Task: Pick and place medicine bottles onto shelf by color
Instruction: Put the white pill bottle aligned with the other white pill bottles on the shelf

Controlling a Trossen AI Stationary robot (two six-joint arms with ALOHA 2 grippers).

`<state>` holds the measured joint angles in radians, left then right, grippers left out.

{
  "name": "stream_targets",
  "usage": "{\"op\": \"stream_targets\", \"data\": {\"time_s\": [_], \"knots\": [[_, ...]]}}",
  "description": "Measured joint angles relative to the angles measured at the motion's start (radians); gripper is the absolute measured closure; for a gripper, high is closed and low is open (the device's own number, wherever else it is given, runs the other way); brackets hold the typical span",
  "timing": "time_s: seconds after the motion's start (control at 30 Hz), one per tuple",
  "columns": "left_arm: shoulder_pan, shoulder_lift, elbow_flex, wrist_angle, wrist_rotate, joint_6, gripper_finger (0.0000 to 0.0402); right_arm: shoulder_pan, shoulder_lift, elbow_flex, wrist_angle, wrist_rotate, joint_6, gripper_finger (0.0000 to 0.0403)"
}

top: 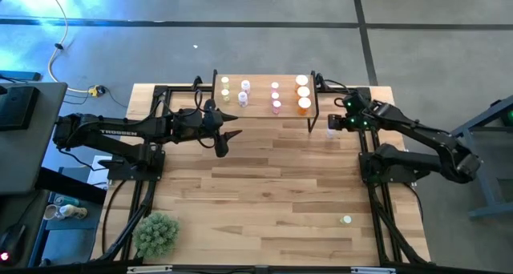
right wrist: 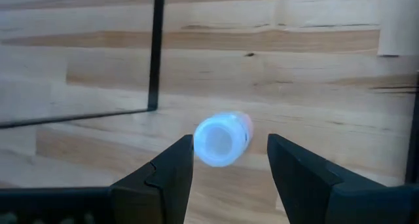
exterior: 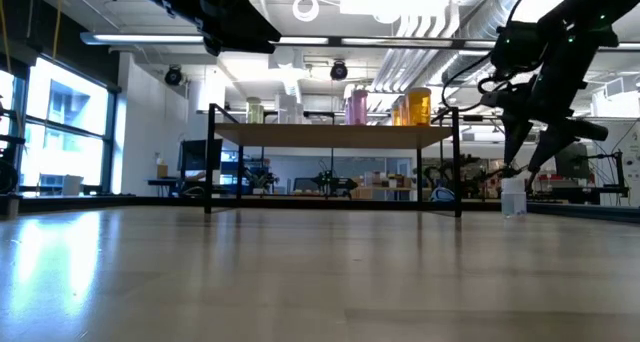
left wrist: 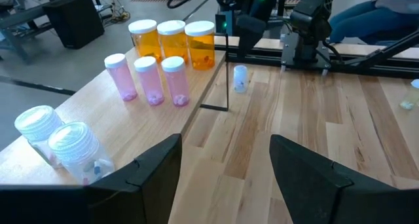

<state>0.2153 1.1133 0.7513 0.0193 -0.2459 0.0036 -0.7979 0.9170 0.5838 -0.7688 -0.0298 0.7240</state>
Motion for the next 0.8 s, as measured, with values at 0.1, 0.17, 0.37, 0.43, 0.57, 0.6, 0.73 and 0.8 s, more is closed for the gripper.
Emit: {"op": "stream_targets", "data": {"time_s": [0.1,0.17,0.37,0.43,0.57,0.6,0.73,0.8], "knots": [[0.0,0.0,0.0,0.0,0.0,0.0,0.0179,0.0,0.026,0.0,0.015,0.003,0.004,0.0217],[0.0,0.0,0.0,0.0,0.0,0.0,0.0179,0.0,0.041,0.0,0.023,0.003,0.017,0.0217],[0.0,0.0,0.0,0.0,0.0,0.0,0.0179,0.0,0.081,0.0,0.035,0.0,0.02,0.0217],[0.0,0.0,0.0,0.0,0.0,0.0,0.0179,0.0,0.094,0.0,0.042,-0.007,0.02,0.0217],[0.0,0.0,0.0,0.0,0.0,0.0,0.0179,0.0,0.119,0.0,0.052,-0.007,0.02,0.0217],[0.0,0.0,0.0,0.0,0.0,0.0,0.0179,0.0,0.124,0.0,0.055,-0.007,0.02,0.0217],[0.0,0.0,0.0,0.0,0.0,0.0,0.0179,0.0,0.131,0.0,0.07,-0.008,0.02,0.0217],[0.0,0.0,0.0,0.0,0.0,0.0,0.0179,0.0,0.131,0.0,0.08,-0.009,0.02,0.0217]]}}
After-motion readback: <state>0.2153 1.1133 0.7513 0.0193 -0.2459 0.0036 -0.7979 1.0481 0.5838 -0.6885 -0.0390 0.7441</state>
